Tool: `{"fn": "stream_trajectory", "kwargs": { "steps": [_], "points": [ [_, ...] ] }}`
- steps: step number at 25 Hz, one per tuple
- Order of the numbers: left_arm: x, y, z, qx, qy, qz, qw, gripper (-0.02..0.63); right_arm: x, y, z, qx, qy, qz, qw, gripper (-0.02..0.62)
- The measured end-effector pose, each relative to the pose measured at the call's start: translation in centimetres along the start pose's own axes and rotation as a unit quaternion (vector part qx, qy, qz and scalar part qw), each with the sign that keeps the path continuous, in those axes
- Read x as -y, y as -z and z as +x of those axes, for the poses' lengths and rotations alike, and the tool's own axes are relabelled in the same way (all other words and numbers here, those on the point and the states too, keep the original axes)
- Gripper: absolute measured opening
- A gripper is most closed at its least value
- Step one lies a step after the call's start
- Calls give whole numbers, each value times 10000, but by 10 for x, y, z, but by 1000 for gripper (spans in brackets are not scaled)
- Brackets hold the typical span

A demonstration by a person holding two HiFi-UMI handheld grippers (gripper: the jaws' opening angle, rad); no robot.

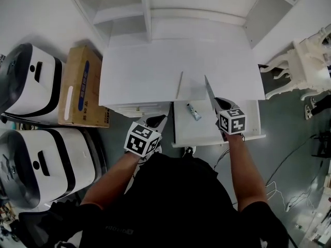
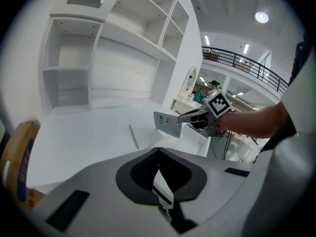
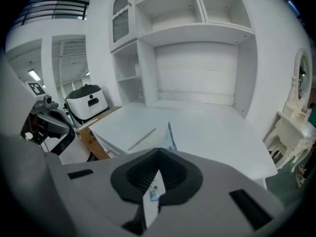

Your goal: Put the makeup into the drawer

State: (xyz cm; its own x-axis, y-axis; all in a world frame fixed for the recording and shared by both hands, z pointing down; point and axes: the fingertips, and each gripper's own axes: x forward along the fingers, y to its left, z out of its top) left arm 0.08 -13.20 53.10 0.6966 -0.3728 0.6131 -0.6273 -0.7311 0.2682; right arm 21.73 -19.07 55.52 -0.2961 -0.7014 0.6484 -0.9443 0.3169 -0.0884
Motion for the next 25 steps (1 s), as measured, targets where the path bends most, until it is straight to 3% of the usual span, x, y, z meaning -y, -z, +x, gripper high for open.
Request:
{"fn": "stream_trajectory", "kwargs": {
  "steps": [12, 25],
  "points": [
    [6, -2, 22, -210, 434, 124, 9988, 6, -46, 26, -50, 19, -401, 623, 9972, 29],
    [16, 0, 37, -274, 356, 84, 9990, 6, -21, 101, -34, -966, -387, 360, 9939, 29]
  ]
}}
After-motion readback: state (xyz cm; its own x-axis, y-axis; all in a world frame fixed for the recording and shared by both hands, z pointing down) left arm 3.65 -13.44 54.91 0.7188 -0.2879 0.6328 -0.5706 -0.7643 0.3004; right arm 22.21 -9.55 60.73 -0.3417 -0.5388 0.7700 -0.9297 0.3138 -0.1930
